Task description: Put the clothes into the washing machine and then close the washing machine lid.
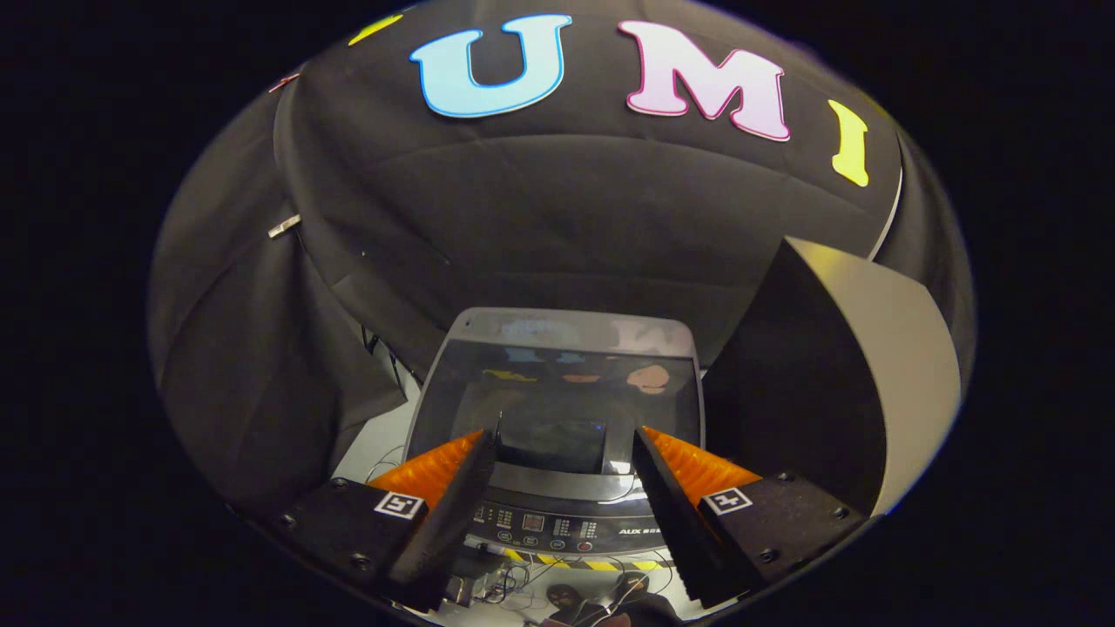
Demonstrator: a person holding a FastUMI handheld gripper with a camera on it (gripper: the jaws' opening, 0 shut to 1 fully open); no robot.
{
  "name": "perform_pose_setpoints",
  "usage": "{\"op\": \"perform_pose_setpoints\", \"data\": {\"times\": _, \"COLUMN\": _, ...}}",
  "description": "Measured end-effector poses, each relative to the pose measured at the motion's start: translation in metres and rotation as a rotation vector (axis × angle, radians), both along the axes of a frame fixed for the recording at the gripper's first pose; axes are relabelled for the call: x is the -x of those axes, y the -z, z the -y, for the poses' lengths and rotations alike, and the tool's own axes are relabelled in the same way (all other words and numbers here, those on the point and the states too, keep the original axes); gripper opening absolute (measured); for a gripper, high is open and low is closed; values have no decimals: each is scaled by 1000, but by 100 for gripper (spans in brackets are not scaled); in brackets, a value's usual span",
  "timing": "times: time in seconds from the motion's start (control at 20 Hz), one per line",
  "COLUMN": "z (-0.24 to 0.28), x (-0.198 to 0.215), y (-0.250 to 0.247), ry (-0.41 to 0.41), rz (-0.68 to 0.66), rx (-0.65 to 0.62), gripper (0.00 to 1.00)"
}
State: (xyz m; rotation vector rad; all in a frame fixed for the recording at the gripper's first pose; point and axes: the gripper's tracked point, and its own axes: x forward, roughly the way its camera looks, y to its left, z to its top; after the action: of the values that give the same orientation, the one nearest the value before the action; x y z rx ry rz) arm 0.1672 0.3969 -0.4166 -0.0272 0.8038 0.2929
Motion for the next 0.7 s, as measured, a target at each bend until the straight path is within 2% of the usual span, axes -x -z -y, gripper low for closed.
{"op": "perform_pose_setpoints", "data": {"times": 0.25, "z": 26, "x": -6, "y": -43, "ry": 39, "rz": 102, "rx": 8, "gripper": 100}}
{"op": "perform_pose_setpoints", "data": {"times": 0.7, "z": 75, "x": 13, "y": -143, "ry": 75, "rz": 322, "rx": -41, "gripper": 100}}
